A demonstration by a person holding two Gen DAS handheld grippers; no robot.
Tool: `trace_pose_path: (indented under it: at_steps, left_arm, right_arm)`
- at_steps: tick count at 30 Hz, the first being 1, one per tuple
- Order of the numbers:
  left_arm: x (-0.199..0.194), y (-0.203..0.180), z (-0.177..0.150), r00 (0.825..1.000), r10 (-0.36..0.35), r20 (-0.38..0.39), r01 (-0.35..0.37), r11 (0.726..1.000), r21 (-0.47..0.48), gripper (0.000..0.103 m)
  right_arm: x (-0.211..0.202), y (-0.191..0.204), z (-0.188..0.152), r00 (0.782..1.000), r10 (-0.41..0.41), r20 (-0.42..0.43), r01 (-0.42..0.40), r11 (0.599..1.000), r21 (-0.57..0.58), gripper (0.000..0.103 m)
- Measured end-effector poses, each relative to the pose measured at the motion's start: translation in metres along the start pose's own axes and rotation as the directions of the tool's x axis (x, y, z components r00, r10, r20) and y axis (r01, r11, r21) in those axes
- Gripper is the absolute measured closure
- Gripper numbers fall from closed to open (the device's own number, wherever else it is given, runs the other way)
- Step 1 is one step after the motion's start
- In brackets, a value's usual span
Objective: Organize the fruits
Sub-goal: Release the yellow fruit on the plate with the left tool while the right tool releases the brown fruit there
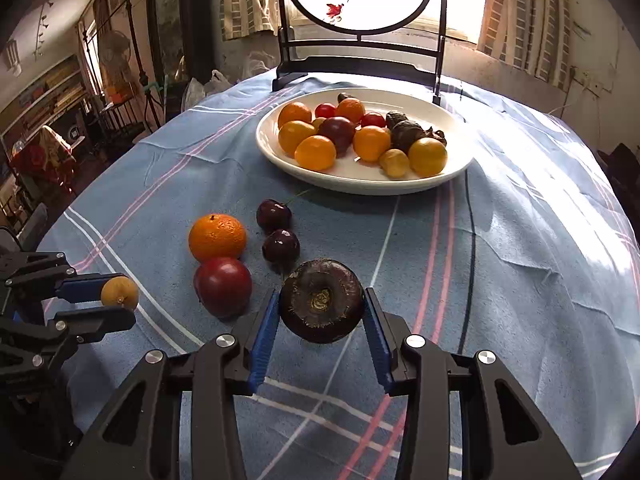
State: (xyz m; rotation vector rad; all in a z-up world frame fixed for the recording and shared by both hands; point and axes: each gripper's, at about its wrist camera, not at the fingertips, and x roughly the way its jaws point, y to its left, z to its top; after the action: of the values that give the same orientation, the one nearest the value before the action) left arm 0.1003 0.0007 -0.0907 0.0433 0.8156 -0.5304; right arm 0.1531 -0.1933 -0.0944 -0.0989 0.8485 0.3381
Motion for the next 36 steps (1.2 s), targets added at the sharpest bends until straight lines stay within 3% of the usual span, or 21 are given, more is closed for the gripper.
trace_pose_path:
  at_steps: [7,13,19,25,26,27,28,29,31,36]
  left_arm:
    - [-0.001,-0.004,0.012,1.000,-0.009,0.024,0.009,1.000,0.008,0.079]
    - [0.003,0.001,0.055,0.997,-0.022,0.076,0.021,1.000,0.008,0.079]
    - [0.041,0.019,0.123,0.995,-0.023,0.094,0.023,1.000,0.003,0.079]
    - [0.107,0.049,0.177,0.998,0.048,0.048,-0.044,0.996,-0.078,0.078]
    - [0.116,0.053,0.183,0.998,0.055,0.038,-0.052,0.995,-0.086,0.074]
    - [0.123,0.057,0.187,0.997,0.073,0.032,-0.070,0.993,-0.091,0.068]
    - [0.126,0.061,0.189,0.995,0.097,0.028,-0.094,0.990,-0.105,0.056]
    - [0.124,0.066,0.190,0.995,0.099,0.033,-0.094,0.987,-0.129,0.052]
    - [0.114,0.071,0.188,0.996,0.067,0.051,-0.059,0.987,-0.152,0.051]
    - [0.072,0.056,0.152,0.994,0.075,0.085,-0.067,0.993,-0.093,0.041]
  right_arm:
    - [-0.022,-0.030,0.000,0.999,0.020,0.045,-0.024,0.996,0.084,0.061]
    - [-0.027,-0.055,0.044,0.994,0.038,0.103,-0.052,0.988,0.142,0.061]
    - [0.008,-0.078,0.105,0.993,0.055,0.104,-0.076,0.975,0.208,0.061]
    - [0.057,-0.083,0.155,0.995,0.048,0.083,-0.067,0.968,0.241,0.060]
    - [0.064,-0.083,0.161,0.996,0.043,0.082,-0.061,0.969,0.239,0.060]
    - [0.067,-0.082,0.165,0.996,0.029,0.086,-0.048,0.970,0.236,0.050]
    - [0.068,-0.081,0.167,0.996,0.008,0.089,-0.029,0.971,0.238,0.044]
    - [0.065,-0.081,0.167,0.995,0.001,0.100,-0.025,0.970,0.243,0.039]
    - [0.056,-0.077,0.162,0.993,0.017,0.118,-0.045,0.971,0.236,0.039]
    - [0.024,-0.057,0.121,0.993,0.025,0.119,-0.045,0.984,0.170,0.039]
